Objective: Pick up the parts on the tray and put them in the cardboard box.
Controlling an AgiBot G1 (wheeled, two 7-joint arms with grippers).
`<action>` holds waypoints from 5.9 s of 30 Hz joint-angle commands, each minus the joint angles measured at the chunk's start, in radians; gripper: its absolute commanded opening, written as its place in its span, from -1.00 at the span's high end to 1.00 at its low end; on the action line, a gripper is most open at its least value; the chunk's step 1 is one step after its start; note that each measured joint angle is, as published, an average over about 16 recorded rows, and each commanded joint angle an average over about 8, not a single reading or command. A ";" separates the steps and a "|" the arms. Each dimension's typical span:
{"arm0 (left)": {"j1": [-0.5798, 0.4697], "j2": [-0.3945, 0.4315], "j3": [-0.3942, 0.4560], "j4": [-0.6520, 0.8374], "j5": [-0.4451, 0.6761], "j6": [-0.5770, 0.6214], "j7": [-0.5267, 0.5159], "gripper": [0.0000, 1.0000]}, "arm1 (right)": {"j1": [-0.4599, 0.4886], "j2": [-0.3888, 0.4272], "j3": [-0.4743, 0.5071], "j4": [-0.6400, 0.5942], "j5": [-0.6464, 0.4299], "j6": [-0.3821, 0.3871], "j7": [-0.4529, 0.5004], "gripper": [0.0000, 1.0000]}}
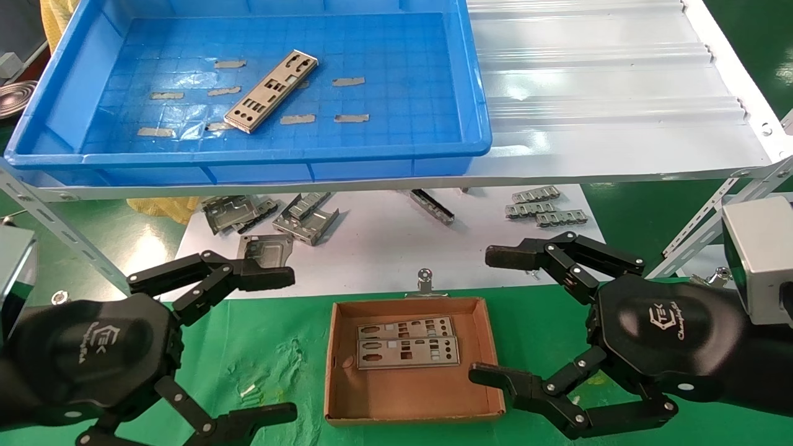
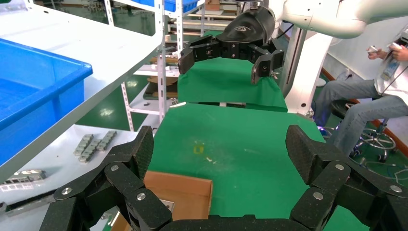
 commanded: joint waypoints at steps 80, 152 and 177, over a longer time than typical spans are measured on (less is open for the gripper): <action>-0.001 0.002 0.002 0.003 0.002 -0.001 0.001 -1.00 | 0.000 0.000 0.000 0.000 0.000 0.000 0.000 -1.00; -0.001 0.002 0.002 0.003 0.002 -0.001 0.001 -1.00 | 0.000 0.000 0.000 0.000 0.000 0.000 0.000 -1.00; -0.001 0.002 0.002 0.003 0.002 -0.001 0.001 -1.00 | 0.000 0.000 0.000 0.000 0.000 0.000 0.000 -1.00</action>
